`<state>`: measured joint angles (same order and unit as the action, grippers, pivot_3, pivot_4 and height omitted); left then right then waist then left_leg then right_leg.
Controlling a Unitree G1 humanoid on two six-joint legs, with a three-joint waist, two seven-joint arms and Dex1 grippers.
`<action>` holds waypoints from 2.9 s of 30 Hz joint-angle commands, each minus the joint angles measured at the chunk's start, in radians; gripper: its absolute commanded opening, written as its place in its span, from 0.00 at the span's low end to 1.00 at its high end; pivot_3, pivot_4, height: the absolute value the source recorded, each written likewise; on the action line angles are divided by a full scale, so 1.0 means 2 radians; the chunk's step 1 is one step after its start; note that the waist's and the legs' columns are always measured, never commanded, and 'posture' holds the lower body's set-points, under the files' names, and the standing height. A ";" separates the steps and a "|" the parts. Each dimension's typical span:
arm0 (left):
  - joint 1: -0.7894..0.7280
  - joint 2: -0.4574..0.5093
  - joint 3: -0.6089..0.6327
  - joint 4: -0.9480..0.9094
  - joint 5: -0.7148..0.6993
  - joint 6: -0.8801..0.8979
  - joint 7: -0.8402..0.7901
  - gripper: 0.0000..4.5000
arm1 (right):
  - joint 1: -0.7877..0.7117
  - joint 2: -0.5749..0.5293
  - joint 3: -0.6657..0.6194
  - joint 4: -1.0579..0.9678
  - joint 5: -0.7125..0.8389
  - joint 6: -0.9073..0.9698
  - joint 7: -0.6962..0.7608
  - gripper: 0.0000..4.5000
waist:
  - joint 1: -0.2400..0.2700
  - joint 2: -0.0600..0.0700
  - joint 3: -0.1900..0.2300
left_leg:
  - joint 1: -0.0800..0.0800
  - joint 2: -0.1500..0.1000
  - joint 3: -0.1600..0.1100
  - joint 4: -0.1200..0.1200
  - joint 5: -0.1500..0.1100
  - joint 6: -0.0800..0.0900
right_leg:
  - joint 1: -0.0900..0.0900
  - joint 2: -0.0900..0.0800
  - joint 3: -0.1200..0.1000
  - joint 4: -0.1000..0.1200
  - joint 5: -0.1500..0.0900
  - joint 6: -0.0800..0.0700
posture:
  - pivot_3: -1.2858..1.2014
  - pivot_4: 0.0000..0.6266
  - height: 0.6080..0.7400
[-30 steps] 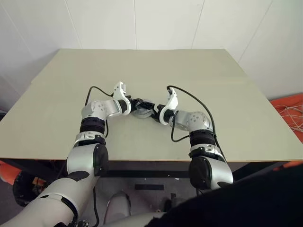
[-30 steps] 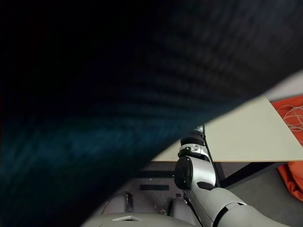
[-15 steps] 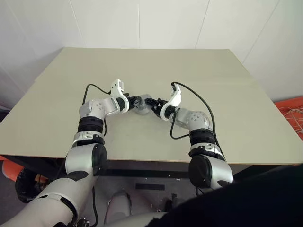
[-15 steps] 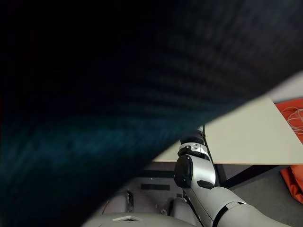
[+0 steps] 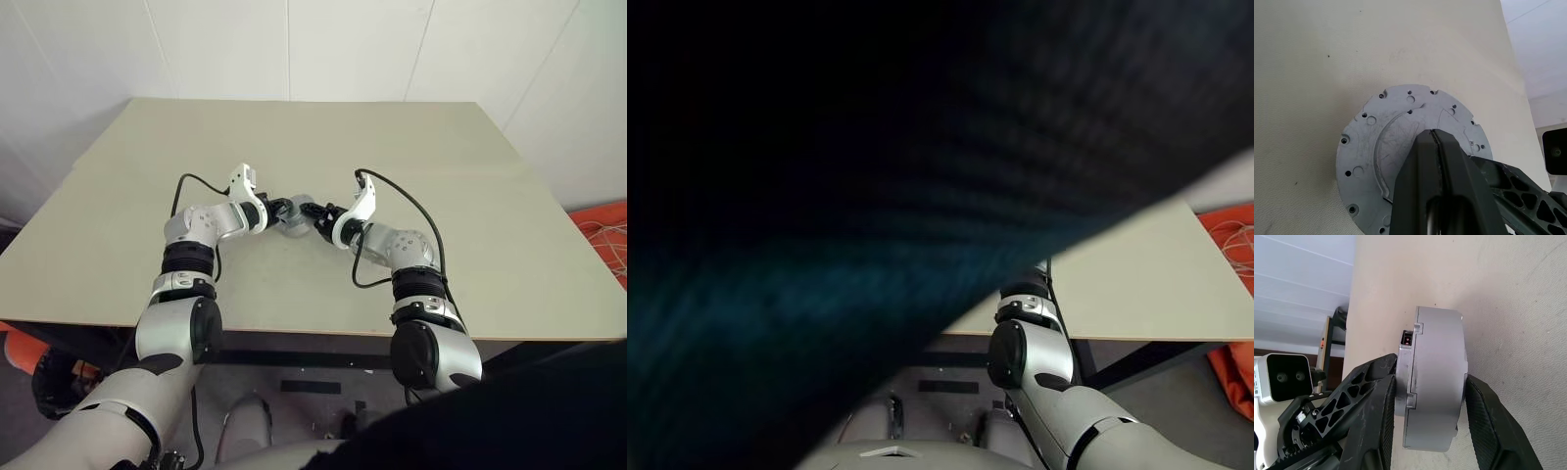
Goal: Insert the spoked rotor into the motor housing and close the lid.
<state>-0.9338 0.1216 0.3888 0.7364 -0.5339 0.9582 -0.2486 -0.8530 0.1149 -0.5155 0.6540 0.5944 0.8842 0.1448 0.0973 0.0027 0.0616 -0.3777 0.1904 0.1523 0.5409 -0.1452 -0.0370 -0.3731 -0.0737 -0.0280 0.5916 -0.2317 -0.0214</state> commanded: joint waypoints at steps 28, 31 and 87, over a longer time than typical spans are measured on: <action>0.010 0.008 0.011 0.003 -0.017 0.005 -0.005 0.00 | -0.054 -0.018 -0.141 0.041 0.165 -0.039 -0.056 0.45 | 0.006 0.000 0.000 | -0.005 0.000 0.000 0.001 0.000 0.000 | -0.004 0.000 -0.001 0.000 0.001 0.002 | 0.52 0.00 1.00; 0.007 0.010 0.011 0.007 -0.017 0.003 -0.006 0.00 | -0.049 -0.022 -0.136 0.032 0.170 -0.038 -0.058 0.45 | 0.012 0.000 0.000 | -0.007 0.000 0.000 0.002 0.000 0.000 | -0.006 0.000 -0.002 0.000 0.001 0.002 | 0.52 0.00 1.00; -0.044 -0.007 0.207 0.096 -0.249 0.043 -0.038 0.99 | -0.041 -0.043 -0.109 -0.006 0.286 -0.055 -0.065 0.38 | 0.019 0.000 0.000 | -0.015 0.000 -0.001 0.010 0.000 0.001 | -0.011 -0.001 -0.005 0.009 0.002 0.001 | 0.52 0.00 1.00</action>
<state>-0.9826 0.1068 0.7820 0.9218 -0.9787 1.0242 -0.2992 -0.9053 0.0359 -0.7489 0.6953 1.1418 0.7660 -0.0223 0.1354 0.0026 0.0618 -0.4070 0.1907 0.1509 0.5618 -0.1452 -0.0355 -0.3952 -0.0757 -0.0380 0.6098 -0.2283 -0.0191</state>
